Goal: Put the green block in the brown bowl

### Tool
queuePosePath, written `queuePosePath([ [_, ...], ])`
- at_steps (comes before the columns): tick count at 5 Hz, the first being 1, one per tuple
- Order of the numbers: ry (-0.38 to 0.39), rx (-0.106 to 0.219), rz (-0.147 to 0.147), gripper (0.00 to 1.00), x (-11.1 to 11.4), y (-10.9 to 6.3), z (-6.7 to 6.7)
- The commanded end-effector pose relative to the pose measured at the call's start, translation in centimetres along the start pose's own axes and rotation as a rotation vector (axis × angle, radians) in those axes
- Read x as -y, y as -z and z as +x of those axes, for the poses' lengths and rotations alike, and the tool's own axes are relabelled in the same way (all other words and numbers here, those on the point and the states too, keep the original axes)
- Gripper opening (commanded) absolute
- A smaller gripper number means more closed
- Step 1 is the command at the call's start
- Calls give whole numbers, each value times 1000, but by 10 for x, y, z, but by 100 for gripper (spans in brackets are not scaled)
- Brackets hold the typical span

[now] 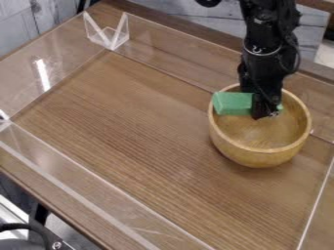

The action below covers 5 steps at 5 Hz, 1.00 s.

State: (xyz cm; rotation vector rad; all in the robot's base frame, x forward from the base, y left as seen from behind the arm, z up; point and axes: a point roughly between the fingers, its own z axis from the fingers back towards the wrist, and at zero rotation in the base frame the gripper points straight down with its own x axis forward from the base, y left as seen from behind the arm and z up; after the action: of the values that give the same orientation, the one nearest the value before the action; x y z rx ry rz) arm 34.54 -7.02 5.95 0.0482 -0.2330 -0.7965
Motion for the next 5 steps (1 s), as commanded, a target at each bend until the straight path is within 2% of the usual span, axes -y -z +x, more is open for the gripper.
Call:
queuePosePath([
  [1,-18,36,15,0,-6,-13,6],
  [5,-61,32,-14,0,-5,-17,2],
])
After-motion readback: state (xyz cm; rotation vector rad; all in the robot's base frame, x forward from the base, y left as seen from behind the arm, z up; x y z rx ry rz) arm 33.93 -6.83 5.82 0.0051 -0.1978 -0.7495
